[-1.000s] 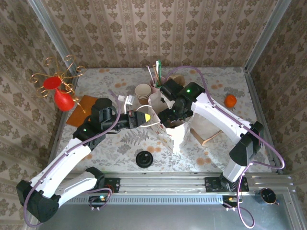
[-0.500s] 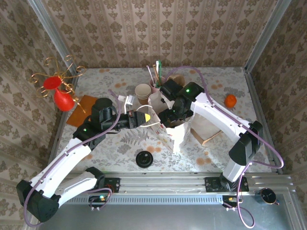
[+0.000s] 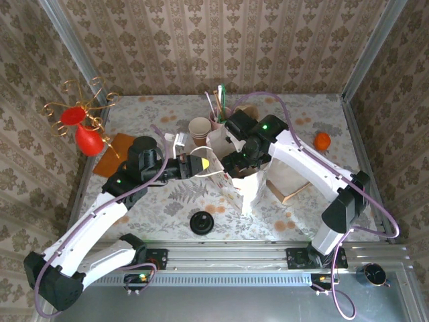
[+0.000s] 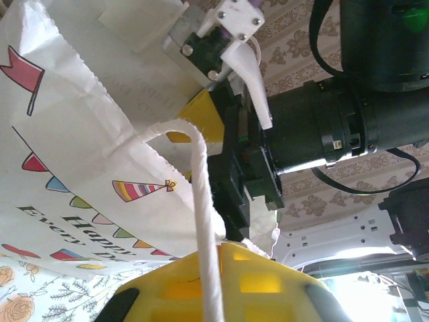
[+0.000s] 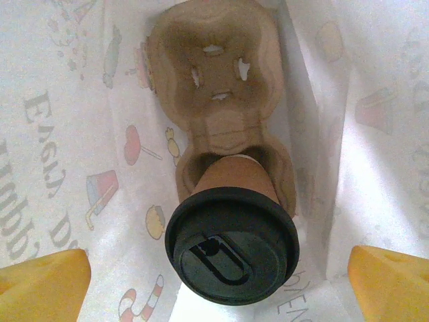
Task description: Pack the takeout coffee
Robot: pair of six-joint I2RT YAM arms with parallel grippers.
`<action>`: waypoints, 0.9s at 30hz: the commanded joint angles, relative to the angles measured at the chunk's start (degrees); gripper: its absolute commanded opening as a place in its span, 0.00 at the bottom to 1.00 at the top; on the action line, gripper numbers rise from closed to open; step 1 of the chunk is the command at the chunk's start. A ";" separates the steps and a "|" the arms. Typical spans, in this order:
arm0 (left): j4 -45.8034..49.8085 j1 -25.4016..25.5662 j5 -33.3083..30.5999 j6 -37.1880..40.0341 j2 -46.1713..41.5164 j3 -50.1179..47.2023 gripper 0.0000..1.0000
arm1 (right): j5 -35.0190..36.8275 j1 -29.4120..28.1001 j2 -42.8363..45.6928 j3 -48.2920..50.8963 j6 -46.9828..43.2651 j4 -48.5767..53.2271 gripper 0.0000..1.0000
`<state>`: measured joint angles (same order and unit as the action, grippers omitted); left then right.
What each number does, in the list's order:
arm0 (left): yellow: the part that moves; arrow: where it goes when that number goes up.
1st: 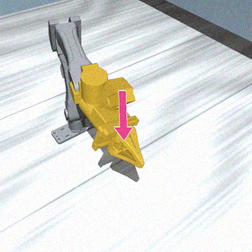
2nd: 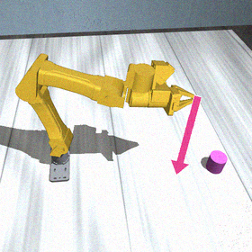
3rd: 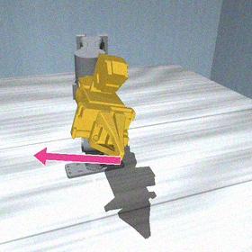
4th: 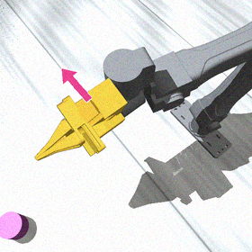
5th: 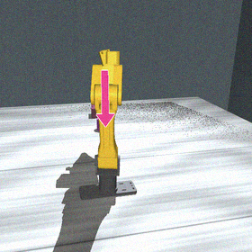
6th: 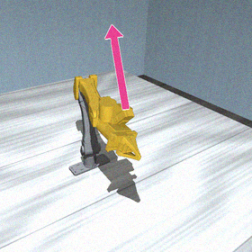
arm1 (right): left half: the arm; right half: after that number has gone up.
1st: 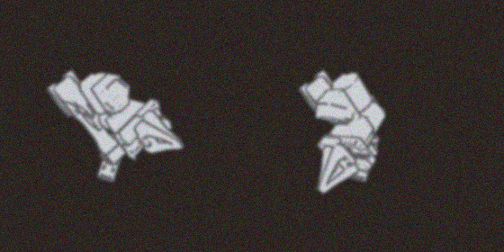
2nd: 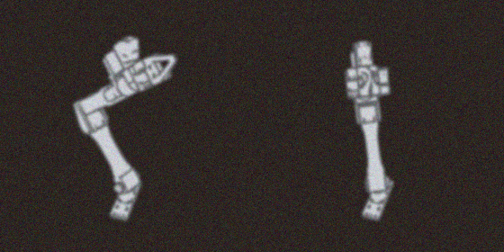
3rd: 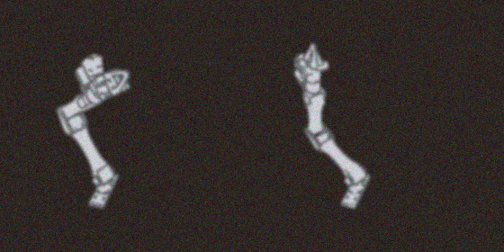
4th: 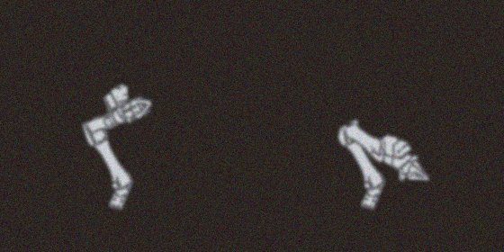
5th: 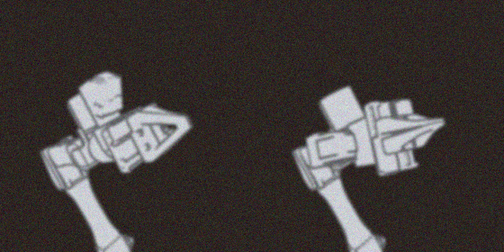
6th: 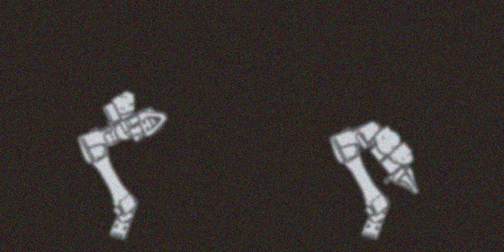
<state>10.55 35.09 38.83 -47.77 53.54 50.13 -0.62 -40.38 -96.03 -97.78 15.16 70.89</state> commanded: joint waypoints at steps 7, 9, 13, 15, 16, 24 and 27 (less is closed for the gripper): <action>-0.27 -0.46 1.03 0.75 -0.43 0.85 0.00 | 2.53 0.31 4.48 -0.78 -0.65 -0.93 1.00; -0.19 -0.46 0.99 0.75 -0.45 0.84 0.00 | 2.46 0.32 5.00 -0.94 -0.83 -1.40 1.00; -0.27 -0.46 1.00 0.75 -0.43 0.60 0.00 | 1.94 0.30 6.31 -0.79 -0.96 -3.11 1.00; -0.39 -0.46 0.97 0.75 -0.36 0.56 0.00 | 1.23 0.33 7.11 -0.34 -1.23 -4.48 1.00; -0.35 -0.46 0.90 0.75 -0.36 0.57 0.00 | 0.73 0.31 7.68 -0.07 -1.34 -5.16 1.00; -0.42 -0.46 0.78 0.71 -0.24 0.84 0.00 | -0.81 0.30 14.02 2.81 -2.41 -12.78 0.96; -0.61 -0.46 0.81 0.52 0.05 0.88 0.00 | -0.97 0.31 15.88 4.20 -2.64 -15.05 0.95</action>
<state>10.70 35.09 38.83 -47.77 53.54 50.13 -0.80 -40.36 -82.11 -94.87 13.52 59.59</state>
